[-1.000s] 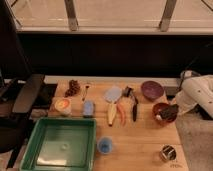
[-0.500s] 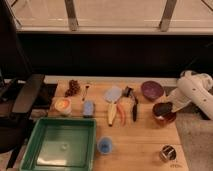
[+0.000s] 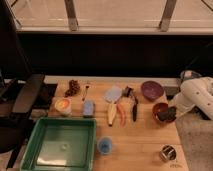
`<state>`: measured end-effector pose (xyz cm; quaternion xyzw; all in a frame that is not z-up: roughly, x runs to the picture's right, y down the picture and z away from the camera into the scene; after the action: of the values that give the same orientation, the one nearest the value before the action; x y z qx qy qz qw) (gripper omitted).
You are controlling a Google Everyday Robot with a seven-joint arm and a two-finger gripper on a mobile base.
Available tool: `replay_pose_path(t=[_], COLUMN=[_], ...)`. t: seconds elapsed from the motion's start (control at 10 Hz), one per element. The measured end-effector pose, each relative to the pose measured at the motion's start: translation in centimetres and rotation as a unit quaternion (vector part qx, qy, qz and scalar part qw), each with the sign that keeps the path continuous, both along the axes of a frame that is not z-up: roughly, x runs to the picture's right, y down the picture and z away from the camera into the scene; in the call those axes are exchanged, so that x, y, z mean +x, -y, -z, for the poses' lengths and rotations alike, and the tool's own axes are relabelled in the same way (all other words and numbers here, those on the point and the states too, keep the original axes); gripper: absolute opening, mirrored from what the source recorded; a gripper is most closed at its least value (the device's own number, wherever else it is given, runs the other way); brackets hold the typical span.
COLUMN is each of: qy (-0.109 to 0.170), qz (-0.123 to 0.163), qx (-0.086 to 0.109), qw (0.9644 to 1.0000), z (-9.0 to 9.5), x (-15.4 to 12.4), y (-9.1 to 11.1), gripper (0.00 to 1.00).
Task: Wipe red bowl with eraser
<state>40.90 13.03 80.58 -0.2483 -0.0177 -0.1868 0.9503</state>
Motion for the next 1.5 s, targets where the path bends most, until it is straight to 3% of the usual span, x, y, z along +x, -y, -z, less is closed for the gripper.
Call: replay_pose_path(t=[0.3, 0.5, 0.7, 0.9, 1.1, 1.5], qy=[-0.027, -0.023, -0.001, 0.017, 0.016, -0.035], qz=[0.014, 0.022, 0.028, 0.024, 0.014, 0.003], qx=[0.017, 0.032, 0.037, 0.030, 0.016, -0.004], qw=[0.9994, 0.9990, 0.9989, 0.9991, 0.9997, 0.9994], z=[-1.3, -1.4, -1.3, -0.9, -0.1, 0.7], x=[0.6, -0.4, -2.8, -4.3, -3.7, 1.4], y=[2.4, 3.4, 3.5, 2.3, 0.5, -0.5], gripper=[0.00, 0.00, 0.00, 0.00, 0.00, 0.00])
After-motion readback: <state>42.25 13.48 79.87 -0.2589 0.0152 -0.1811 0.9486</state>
